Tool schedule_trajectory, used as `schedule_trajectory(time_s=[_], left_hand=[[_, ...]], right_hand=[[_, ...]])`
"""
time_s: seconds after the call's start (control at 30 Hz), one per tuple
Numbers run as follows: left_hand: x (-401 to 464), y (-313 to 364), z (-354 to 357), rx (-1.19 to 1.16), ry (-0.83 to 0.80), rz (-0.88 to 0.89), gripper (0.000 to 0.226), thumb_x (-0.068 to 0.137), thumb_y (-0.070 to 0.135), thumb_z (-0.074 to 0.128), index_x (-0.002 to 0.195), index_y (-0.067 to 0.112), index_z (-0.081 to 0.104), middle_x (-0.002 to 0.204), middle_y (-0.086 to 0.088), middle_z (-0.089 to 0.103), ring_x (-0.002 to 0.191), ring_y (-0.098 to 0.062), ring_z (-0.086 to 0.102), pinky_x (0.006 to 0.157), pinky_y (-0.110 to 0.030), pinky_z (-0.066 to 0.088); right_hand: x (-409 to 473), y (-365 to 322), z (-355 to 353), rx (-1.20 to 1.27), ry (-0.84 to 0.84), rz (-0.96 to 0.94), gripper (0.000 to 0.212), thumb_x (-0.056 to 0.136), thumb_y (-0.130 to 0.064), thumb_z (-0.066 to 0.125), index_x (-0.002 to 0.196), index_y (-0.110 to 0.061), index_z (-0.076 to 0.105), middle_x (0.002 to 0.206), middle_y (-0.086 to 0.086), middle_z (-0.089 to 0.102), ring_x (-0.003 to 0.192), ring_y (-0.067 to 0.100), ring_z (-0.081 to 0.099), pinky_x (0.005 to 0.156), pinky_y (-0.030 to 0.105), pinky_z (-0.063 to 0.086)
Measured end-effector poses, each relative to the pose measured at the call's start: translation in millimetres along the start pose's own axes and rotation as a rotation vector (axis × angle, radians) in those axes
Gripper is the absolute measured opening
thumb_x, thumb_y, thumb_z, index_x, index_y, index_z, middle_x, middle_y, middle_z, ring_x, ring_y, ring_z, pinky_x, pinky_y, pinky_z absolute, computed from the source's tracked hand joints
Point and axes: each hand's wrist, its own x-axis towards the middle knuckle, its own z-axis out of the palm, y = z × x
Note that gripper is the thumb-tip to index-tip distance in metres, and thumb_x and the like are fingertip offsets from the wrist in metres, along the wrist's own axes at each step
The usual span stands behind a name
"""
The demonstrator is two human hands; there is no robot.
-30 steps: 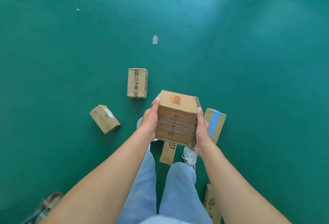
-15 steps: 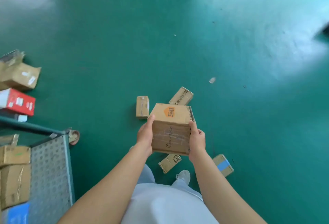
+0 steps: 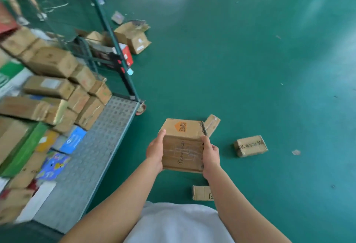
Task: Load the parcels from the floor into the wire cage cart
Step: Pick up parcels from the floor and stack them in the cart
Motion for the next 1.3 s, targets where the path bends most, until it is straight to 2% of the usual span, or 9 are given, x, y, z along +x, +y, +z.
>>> schedule_trajectory(time_s=[0.4, 0.6, 0.67, 0.8, 0.9, 1.0, 1.1, 1.2, 1.3], left_hand=[[29.5, 28.8, -254.0, -0.341, 0.179, 0.024, 0.065, 0.08, 0.08, 0.062, 0.115, 0.025, 0.063, 0.109, -0.009, 0.071, 0.097, -0.032, 0.069, 0.078, -0.046, 0.057], [26.5, 11.5, -375.8, -0.614, 0.312, 0.081, 0.076, 0.061, 0.086, 0.068, 0.11, 0.028, 0.071, 0.105, -0.003, 0.077, 0.095, -0.031, 0.075, 0.074, -0.044, 0.059], [27.0, 1.2, -412.7, -0.709, 0.359, 0.11, 0.079, 0.059, 0.086, 0.07, 0.11, 0.027, 0.074, 0.102, -0.004, 0.079, 0.093, -0.032, 0.076, 0.079, -0.053, 0.061], [-3.0, -8.9, -471.4, -0.825, 0.471, 0.116, 0.063, 0.074, 0.082, 0.065, 0.108, 0.03, 0.072, 0.101, -0.003, 0.079, 0.094, -0.03, 0.075, 0.08, -0.046, 0.058], [-19.3, -15.4, -511.2, -0.927, 0.579, 0.115, 0.063, 0.074, 0.084, 0.065, 0.111, 0.033, 0.069, 0.107, -0.001, 0.075, 0.1, -0.028, 0.07, 0.085, -0.046, 0.053], [-15.4, -25.8, -549.1, -1.014, 0.662, 0.117, 0.093, 0.045, 0.099, 0.067, 0.119, 0.043, 0.065, 0.123, 0.004, 0.07, 0.113, -0.027, 0.066, 0.099, -0.054, 0.05], [0.8, -37.7, -586.8, -1.092, 0.71, 0.187, 0.086, 0.047, 0.096, 0.069, 0.117, 0.046, 0.068, 0.122, 0.006, 0.073, 0.114, -0.027, 0.069, 0.098, -0.057, 0.053], [37.3, -54.2, -637.5, -1.105, 0.808, 0.237, 0.088, 0.044, 0.101, 0.068, 0.117, 0.05, 0.069, 0.142, 0.011, 0.062, 0.126, -0.025, 0.062, 0.099, -0.058, 0.05], [44.5, -40.7, -673.4, -1.093, 0.877, 0.283, 0.086, 0.051, 0.099, 0.066, 0.12, 0.047, 0.068, 0.135, 0.008, 0.066, 0.122, -0.026, 0.064, 0.1, -0.058, 0.051]], right_hand=[[-82.2, 56.2, 238.5, -0.254, -0.242, -0.074, 0.068, 0.078, -0.072, 0.062, 0.123, -0.023, 0.049, 0.112, 0.007, 0.066, 0.096, 0.031, 0.071, 0.089, 0.057, 0.059], [-124.4, 91.2, 352.2, -0.47, -0.43, -0.109, 0.083, 0.058, -0.084, 0.063, 0.118, -0.029, 0.052, 0.111, 0.005, 0.067, 0.097, 0.032, 0.07, 0.091, 0.057, 0.057], [-140.8, 103.8, 386.1, -0.536, -0.502, -0.123, 0.08, 0.058, -0.084, 0.063, 0.116, -0.03, 0.053, 0.111, 0.005, 0.067, 0.099, 0.032, 0.069, 0.092, 0.057, 0.057], [-174.9, 131.7, 449.4, -0.685, -0.632, -0.158, 0.072, 0.059, -0.084, 0.062, 0.109, -0.033, 0.053, 0.115, 0.005, 0.064, 0.103, 0.031, 0.065, 0.096, 0.056, 0.054], [-203.2, 151.1, 489.5, -0.763, -0.745, -0.183, 0.062, 0.067, -0.082, 0.062, 0.105, -0.034, 0.052, 0.116, 0.005, 0.062, 0.106, 0.032, 0.063, 0.098, 0.057, 0.053], [-228.4, 166.4, 526.7, -0.81, -0.828, -0.196, 0.06, 0.073, -0.079, 0.063, 0.106, -0.031, 0.053, 0.114, 0.006, 0.063, 0.105, 0.03, 0.063, 0.098, 0.057, 0.053], [-247.7, 178.6, 561.6, -0.812, -0.903, -0.186, 0.064, 0.069, -0.079, 0.065, 0.107, -0.029, 0.055, 0.114, 0.007, 0.066, 0.104, 0.03, 0.065, 0.097, 0.056, 0.054], [-264.8, 190.5, 603.5, -0.863, -0.969, -0.168, 0.069, 0.064, -0.084, 0.063, 0.107, -0.03, 0.053, 0.117, 0.006, 0.064, 0.106, 0.03, 0.064, 0.098, 0.057, 0.053], [-277.3, 198.7, 649.1, -0.899, -1.056, -0.201, 0.078, 0.066, -0.088, 0.057, 0.115, -0.028, 0.053, 0.12, 0.005, 0.062, 0.11, 0.029, 0.061, 0.1, 0.054, 0.051]])
